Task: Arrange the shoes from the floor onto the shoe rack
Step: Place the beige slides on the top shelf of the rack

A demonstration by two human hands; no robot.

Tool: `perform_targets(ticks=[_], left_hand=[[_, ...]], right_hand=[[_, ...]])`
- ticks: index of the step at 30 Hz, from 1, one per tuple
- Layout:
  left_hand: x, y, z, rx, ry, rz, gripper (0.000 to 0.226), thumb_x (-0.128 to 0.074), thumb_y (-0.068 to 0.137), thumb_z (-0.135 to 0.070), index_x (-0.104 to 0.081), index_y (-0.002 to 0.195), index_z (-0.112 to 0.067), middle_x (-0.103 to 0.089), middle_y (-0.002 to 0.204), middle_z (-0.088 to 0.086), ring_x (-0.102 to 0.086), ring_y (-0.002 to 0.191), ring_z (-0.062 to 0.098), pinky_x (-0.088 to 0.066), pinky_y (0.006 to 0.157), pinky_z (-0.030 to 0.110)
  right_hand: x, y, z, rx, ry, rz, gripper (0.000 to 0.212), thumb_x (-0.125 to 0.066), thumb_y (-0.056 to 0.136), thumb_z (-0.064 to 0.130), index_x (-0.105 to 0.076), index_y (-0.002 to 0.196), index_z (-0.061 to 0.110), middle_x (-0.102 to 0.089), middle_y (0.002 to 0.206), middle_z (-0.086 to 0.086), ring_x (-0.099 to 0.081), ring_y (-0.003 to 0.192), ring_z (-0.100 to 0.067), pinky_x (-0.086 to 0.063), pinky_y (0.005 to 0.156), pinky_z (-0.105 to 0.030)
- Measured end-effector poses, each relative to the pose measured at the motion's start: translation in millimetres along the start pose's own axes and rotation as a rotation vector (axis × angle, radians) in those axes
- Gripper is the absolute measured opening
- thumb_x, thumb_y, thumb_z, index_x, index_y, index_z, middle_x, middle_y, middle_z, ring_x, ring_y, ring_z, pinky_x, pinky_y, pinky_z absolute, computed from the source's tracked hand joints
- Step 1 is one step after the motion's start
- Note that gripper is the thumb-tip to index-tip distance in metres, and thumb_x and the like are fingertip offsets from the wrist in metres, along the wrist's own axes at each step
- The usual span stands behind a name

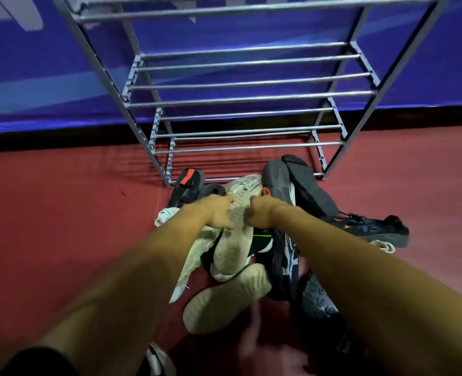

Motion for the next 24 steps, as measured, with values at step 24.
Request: perform_targets(ticks=[24], left_hand=[[-77.4, 9.3, 2.9, 0.095, -0.104, -0.097, 0.087, -0.073, 0.073, -0.053, -0.031, 0.144, -0.025, -0.033, 0.14, 0.005, -0.053, 0.115, 0.041, -0.049, 0.091, 0.049]], right_hand=[[-37.3, 18.0, -9.9, -0.071, 0.254, -0.162, 0.046, -0.053, 0.092, 0.018, -0.034, 0.133, 0.013, -0.061, 0.119, -0.016, -0.06, 0.109, -0.038, -0.042, 0.074, -0.04]])
Point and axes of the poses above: each hand's wrist, its own y-axis towards the middle knuckle, its own x-axis out of the back of the hand, z = x × y, the point moved 9 cm from there along y, towards the middle knuckle
